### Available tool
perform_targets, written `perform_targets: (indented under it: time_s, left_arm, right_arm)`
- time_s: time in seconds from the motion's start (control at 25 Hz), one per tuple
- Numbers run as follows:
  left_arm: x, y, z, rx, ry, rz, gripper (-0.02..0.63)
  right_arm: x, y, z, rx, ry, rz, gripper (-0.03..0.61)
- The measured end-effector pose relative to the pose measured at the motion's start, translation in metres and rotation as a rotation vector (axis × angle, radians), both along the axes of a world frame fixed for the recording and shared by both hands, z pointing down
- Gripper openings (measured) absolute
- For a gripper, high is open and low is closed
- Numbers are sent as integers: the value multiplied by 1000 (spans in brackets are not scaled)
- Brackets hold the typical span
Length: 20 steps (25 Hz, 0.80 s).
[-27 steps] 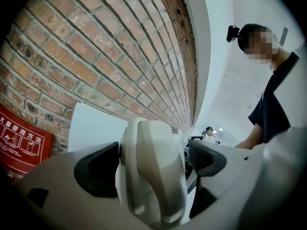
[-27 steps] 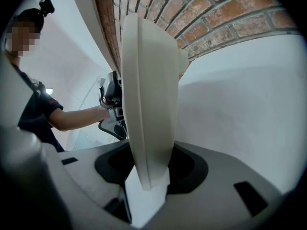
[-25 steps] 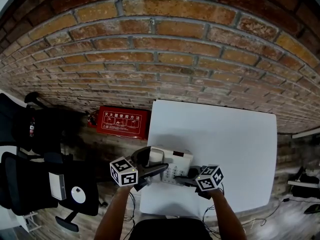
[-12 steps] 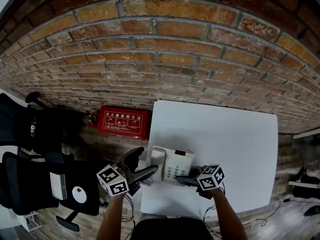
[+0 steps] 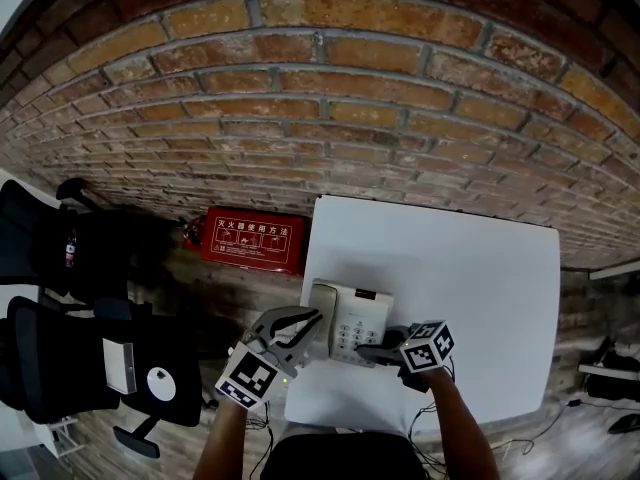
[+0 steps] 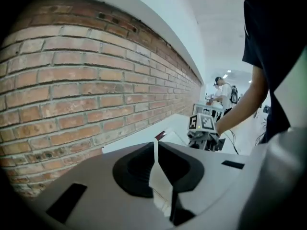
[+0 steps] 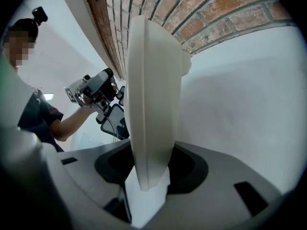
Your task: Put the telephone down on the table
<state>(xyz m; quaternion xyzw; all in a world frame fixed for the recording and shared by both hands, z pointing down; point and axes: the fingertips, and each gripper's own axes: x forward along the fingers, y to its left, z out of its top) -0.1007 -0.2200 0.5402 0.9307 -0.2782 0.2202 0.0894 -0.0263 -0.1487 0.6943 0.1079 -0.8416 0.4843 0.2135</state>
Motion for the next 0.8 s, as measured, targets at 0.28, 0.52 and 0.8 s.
perform_targets:
  time_s: [0.28, 0.52, 0.8]
  left_arm:
    - [7, 8, 31, -15, -185, 31, 8]
    - [8, 2, 51, -37, -253, 28, 8]
    - [9, 3, 71, -68, -303, 50, 8]
  right_arm:
    - [-1, -2, -1, -14, -7, 6, 187]
    - [-1, -5, 1, -31, -18, 20, 189]
    - [-1, -7, 1, -44, -27, 28, 190]
